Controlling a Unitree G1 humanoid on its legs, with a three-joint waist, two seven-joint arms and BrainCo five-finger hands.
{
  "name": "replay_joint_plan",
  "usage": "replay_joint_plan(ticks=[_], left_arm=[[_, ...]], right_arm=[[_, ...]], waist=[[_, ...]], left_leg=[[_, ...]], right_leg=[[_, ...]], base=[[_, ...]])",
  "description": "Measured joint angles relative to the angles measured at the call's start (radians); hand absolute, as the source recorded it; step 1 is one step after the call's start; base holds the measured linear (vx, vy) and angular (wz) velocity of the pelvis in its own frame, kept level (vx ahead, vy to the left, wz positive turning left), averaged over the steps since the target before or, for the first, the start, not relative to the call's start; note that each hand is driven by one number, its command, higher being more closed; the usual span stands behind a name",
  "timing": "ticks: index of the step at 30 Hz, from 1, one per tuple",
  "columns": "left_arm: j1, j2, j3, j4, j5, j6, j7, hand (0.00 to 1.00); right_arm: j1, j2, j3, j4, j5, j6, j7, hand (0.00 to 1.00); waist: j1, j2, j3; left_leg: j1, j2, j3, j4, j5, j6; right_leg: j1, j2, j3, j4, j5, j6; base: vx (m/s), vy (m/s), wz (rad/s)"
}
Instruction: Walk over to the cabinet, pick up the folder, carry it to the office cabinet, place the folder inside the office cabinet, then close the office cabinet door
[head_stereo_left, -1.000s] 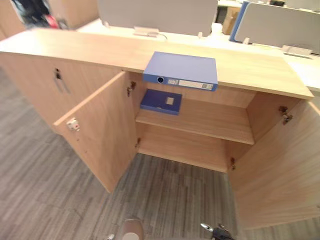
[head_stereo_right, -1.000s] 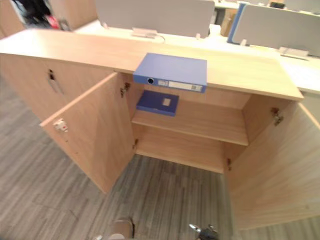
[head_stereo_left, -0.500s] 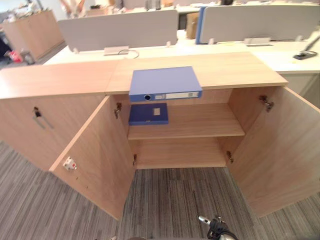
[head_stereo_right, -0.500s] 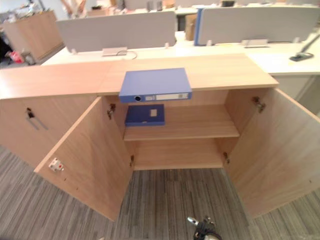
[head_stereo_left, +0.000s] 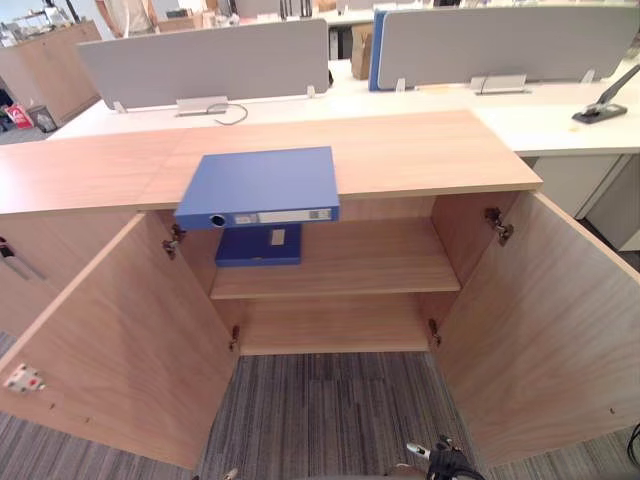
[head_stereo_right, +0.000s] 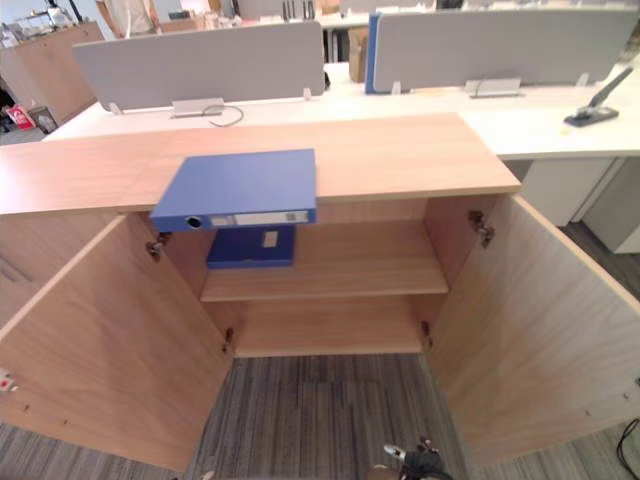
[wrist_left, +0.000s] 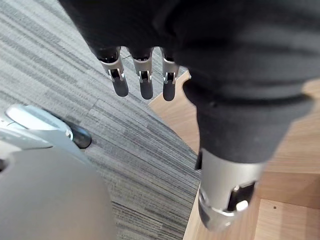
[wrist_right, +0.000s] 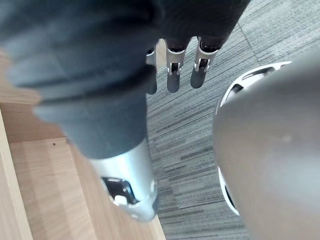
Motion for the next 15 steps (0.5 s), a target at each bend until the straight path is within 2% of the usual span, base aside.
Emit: replay_joint_plan(ticks=[1, 3, 4, 5, 6, 7, 8, 9, 10, 11, 12, 13, 14, 15], left_arm=[[0.0, 0.001, 0.003, 0.0, -0.006, 0.001, 0.0, 0.0], [-0.001, 0.007, 0.012, -0.017, -0.037, 0.006, -0.001, 0.0], [-0.001, 0.005, 0.018, -0.024, -0.041, 0.007, -0.001, 0.0], [0.003, 0.002, 0.023, -0.032, -0.048, 0.008, -0.001, 0.0], [0.006, 0.004, 0.021, -0.032, -0.05, 0.01, -0.001, 0.0], [0.01, 0.006, 0.022, -0.041, -0.059, 0.014, -0.001, 0.0], [0.011, 0.006, 0.02, -0.043, -0.06, 0.014, -0.001, 0.0], [0.007, 0.012, 0.014, -0.044, -0.065, 0.014, -0.001, 0.0], [0.0, 0.016, 0.01, -0.043, -0.068, 0.014, -0.001, 0.0], [-0.004, 0.019, 0.006, -0.043, -0.068, 0.014, -0.002, 0.0], [-0.006, 0.024, -0.018, -0.043, -0.067, 0.014, -0.002, 0.0], [-0.009, 0.026, -0.038, -0.038, -0.066, 0.013, -0.003, 0.0], [-0.017, 0.048, -0.034, -0.028, -0.066, 0.014, -0.01, 0.0], [-0.021, 0.072, -0.036, -0.029, -0.067, 0.013, -0.014, 0.0]], right_arm=[[0.002, 0.003, -0.003, 0.002, 0.0, 0.001, 0.0, 0.0], [0.007, 0.014, -0.005, 0.015, 0.002, 0.001, 0.0, 0.0], [0.008, 0.014, -0.005, 0.015, 0.002, 0.001, 0.0, 0.0], [0.013, 0.014, -0.006, 0.017, 0.002, 0.002, 0.0, 0.0], [0.012, 0.017, -0.007, 0.017, 0.004, 0.002, 0.0, 0.0], [0.015, 0.022, -0.013, 0.017, 0.005, 0.002, -0.001, 0.0], [0.017, 0.023, -0.017, 0.018, 0.006, 0.002, -0.001, 0.0], [0.013, 0.03, -0.047, 0.032, 0.007, 0.002, -0.001, 0.0], [0.001, 0.031, -0.069, 0.053, 0.015, 0.004, -0.001, 0.0], [-0.004, 0.031, -0.08, 0.057, 0.02, 0.005, -0.002, 0.0], [-0.001, 0.031, -0.09, 0.054, 0.031, 0.006, -0.001, 0.0], [0.002, 0.027, -0.092, 0.038, 0.041, 0.006, -0.001, 0.0], [-0.001, 0.045, -0.09, 0.039, 0.041, 0.009, -0.002, 0.0], [-0.006, 0.071, -0.09, 0.039, 0.041, 0.009, 0.0, 0.0]], waist=[[-0.001, -0.002, 0.0], [0.0, -0.013, 0.002], [0.002, -0.013, 0.002], [0.006, -0.014, 0.007], [0.015, -0.017, 0.009], [0.022, -0.022, 0.012], [0.025, -0.024, 0.014], [0.031, -0.028, 0.02], [0.032, -0.032, 0.031], [0.034, -0.034, 0.038], [0.032, -0.028, 0.043], [0.033, -0.012, 0.047], [0.034, -0.04, 0.052], [0.032, -0.089, 0.062]], left_leg=[[-0.015, 0.013, -0.011, 0.041, 0.0, -0.001], [-0.111, 0.04, -0.049, 0.299, 0.004, -0.024], [-0.15, 0.043, -0.058, 0.394, 0.017, -0.04], [-0.222, 0.05, -0.07, 0.575, 0.079, -0.076], [-0.273, 0.059, -0.057, 0.711, 0.067, -0.077], [-0.328, 0.057, -0.024, 0.832, 0.015, -0.061], [-0.35, 0.054, 0.0, 0.863, -0.009, -0.061], [-0.388, 0.04, 0.056, 0.872, -0.055, -0.06], [-0.416, 0.004, 0.101, 0.821, -0.095, -0.047], [-0.423, -0.019, 0.122, 0.765, -0.103, -0.039], [-0.423, -0.062, 0.152, 0.57, -0.057, -0.01], [-0.41, -0.083, 0.169, 0.414, 0.017, 0.052], [-0.402, -0.098, 0.184, 0.401, 0.022, 0.056], [-0.37, -0.135, 0.189, 0.329, 0.043, 0.061]], right_leg=[[0.024, 0.018, -0.013, -0.02, 0.0, -0.01], [0.127, 0.073, -0.045, -0.118, 0.006, -0.032], [0.149, 0.085, -0.046, -0.138, 0.007, -0.036], [0.201, 0.109, -0.041, -0.184, 0.012, -0.046], [0.24, 0.119, -0.036, -0.216, 0.016, -0.053], [0.284, 0.127, -0.025, -0.251, 0.016, -0.053], [0.305, 0.128, -0.018, -0.264, 0.016, -0.053], [0.341, 0.122, -0.006, -0.281, 0.016, -0.053], [0.364, 0.106, 0.006, -0.284, 0.016, -0.053], [0.372, 0.097, 0.014, -0.282, 0.016, -0.052], [0.38, 0.09, 0.023, -0.276, 0.014, -0.041], [0.377, 0.107, 0.042, -0.27, -0.001, -0.015], [0.378, 0.081, 0.049, -0.271, -0.011, -0.002], [0.371, 0.052, 0.077, -0.28, -0.008, -0.009]], base=[[0.36, -0.331, 0.3], [0.35, -0.29, 0.26], [0.31, -0.2, -0.03], [0.28, -0.145, -0.25], [0.33, -0.136, -0.36], [0.26, -0.084, -0.34], [0.27, -0.033, -0.33], [0.3, 0.046, -0.29], [0.3, 0.089, -0.29], [0.3, 0.162, -0.27], [0.27, 0.205, -0.2], [0.27, 0.205, -0.11], [0.27, 0.161, -0.01], [0.23, 0.108, 0.12]])
